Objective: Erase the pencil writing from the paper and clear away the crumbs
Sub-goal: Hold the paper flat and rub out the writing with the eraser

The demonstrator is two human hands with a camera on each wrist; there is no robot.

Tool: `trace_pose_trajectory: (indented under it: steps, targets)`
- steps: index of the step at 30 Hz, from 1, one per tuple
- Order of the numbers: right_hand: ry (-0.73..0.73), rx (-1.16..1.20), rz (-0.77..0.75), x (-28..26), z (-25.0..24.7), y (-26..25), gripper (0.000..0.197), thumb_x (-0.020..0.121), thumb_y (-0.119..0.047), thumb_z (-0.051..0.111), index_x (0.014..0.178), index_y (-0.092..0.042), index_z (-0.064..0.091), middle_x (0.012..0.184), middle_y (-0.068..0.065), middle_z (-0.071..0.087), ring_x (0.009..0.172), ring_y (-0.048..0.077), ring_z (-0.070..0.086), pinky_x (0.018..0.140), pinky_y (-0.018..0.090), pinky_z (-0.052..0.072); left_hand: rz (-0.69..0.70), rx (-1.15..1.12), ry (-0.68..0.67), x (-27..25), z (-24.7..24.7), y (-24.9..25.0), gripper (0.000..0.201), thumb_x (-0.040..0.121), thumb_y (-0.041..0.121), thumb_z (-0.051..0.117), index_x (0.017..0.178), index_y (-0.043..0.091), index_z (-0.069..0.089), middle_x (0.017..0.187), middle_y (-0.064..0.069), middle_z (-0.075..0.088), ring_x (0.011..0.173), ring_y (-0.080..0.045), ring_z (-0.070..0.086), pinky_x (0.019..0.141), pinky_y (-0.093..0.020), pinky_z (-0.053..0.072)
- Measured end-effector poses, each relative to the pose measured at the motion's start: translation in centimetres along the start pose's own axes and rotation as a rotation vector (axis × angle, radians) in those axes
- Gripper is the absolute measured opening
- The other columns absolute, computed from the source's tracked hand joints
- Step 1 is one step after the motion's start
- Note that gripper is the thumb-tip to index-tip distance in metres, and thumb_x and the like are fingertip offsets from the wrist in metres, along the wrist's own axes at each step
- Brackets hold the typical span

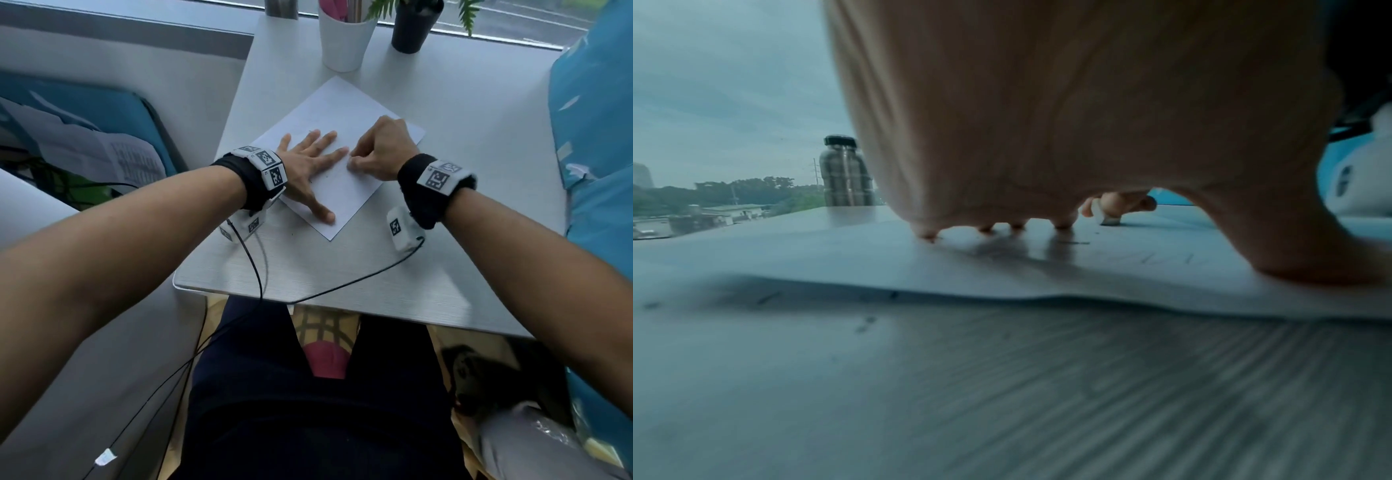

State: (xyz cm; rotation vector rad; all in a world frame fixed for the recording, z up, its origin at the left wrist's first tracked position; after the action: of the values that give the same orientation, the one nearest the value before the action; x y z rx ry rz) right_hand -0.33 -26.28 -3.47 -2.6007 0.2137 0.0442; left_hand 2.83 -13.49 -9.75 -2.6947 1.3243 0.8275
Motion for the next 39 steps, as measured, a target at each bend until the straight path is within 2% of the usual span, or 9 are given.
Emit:
trace_pose_trajectory:
  steps: [5,9,14,17,20,26,30,33,39]
  targets:
    - [-0.138,-0.071,-0.146,-1.7,2.0,-2.4,0.011,0.072,-0.014,0.069,0.076,-0.011,0.079,0.072,0.003,0.074,0.063,0.013,0.061,0.075,0.023,0.052,-0.004,-0.002,-0.01,0.0,0.1,0.1,0.142,0.043,0.093,0.063,0.151,0.044,-0.016,0.158,0.01,-0.032,0.144,-0.015,-0.031,0.114,-0.058,-0.018]
    - [0.003,-0.002,0.018,0.0,-0.1,0.2,0.012,0.072,-0.018,0.071,0.077,-0.012,0.079,0.074,0.003,0.074,0.071,0.01,0.061,0.073,0.017,0.047,-0.01,-0.009,-0.014,-0.2,0.0,0.2,0.141,0.045,0.092,0.064,0.151,0.044,-0.016,0.158,0.01,-0.031,0.144,-0.016,-0.031,0.113,-0.058,-0.018]
    - [-0.121,-0.006,-0.068,-1.3,1.9,-1.3,0.009,0.072,-0.018,0.074,0.078,-0.013,0.079,0.073,0.001,0.073,0.061,0.006,0.058,0.063,0.008,0.043,-0.012,-0.01,-0.016,-0.3,0.1,0.3,0.141,0.045,0.091,0.064,0.151,0.044,-0.015,0.158,0.01,-0.031,0.144,-0.015,-0.031,0.114,-0.059,-0.017]
    - [-0.008,0.014,0.031,0.3,0.1,0.3,0.011,0.071,-0.02,0.073,0.076,-0.012,0.079,0.073,0.005,0.074,0.072,0.012,0.062,0.073,0.018,0.05,-0.022,-0.019,-0.02,-0.5,0.0,0.4,0.14,0.046,0.091,0.064,0.151,0.043,-0.016,0.158,0.01,-0.031,0.144,-0.015,-0.031,0.114,-0.059,-0.017]
    - [-0.141,-0.007,-0.077,-1.6,2.6,-2.2,0.008,0.07,-0.016,0.07,0.07,-0.012,0.077,0.062,-0.001,0.068,0.06,0.008,0.058,0.065,0.02,0.051,-0.014,-0.021,-0.029,-0.3,0.1,0.4,0.144,0.041,0.095,0.061,0.151,0.043,-0.017,0.157,0.01,-0.033,0.144,-0.015,-0.032,0.113,-0.058,-0.019]
    - [-0.002,0.021,0.034,0.3,-0.3,0.8,0.01,0.072,-0.02,0.072,0.076,-0.013,0.078,0.07,0.003,0.072,0.069,0.009,0.062,0.073,0.014,0.045,-0.014,-0.016,-0.025,-0.4,0.1,0.4,0.141,0.046,0.092,0.064,0.15,0.044,-0.017,0.158,0.01,-0.032,0.144,-0.016,-0.031,0.114,-0.059,-0.017]
    - [-0.145,-0.008,-0.092,-1.3,1.9,-1.5,0.005,0.071,-0.017,0.073,0.072,-0.013,0.077,0.063,-0.002,0.066,0.063,0.01,0.059,0.063,0.015,0.044,-0.012,0.006,-0.028,-0.3,0.2,0.2,0.143,0.043,0.095,0.061,0.151,0.042,-0.017,0.157,0.01,-0.033,0.144,-0.015,-0.032,0.114,-0.058,-0.017]
    - [-0.032,-0.004,0.02,0.4,-0.2,0.4,0.01,0.071,-0.022,0.076,0.077,-0.014,0.079,0.066,-0.003,0.067,0.066,0.007,0.058,0.066,0.012,0.043,-0.013,-0.004,-0.027,-0.4,0.0,0.5,0.14,0.046,0.091,0.064,0.151,0.043,-0.017,0.157,0.01,-0.032,0.144,-0.015,-0.031,0.114,-0.059,-0.016]
    - [-0.119,-0.018,-0.091,-0.5,1.7,-1.7,0.008,0.072,-0.018,0.074,0.075,-0.012,0.078,0.068,-0.001,0.07,0.064,0.008,0.061,0.062,0.012,0.046,-0.01,-0.009,-0.036,-0.4,0.1,0.3,0.143,0.044,0.094,0.061,0.151,0.042,-0.017,0.157,0.01,-0.034,0.143,-0.015,-0.032,0.114,-0.057,-0.018]
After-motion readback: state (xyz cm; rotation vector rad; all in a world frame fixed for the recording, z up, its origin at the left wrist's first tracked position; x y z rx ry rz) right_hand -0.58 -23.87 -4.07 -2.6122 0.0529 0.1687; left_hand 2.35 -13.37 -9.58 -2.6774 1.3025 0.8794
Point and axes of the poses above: each hand's wrist, its own x-axis towards the middle knuckle, its own z-axis out of the palm, y = z × x, the point moved 8 cm from there along x, towards the middle knuckle
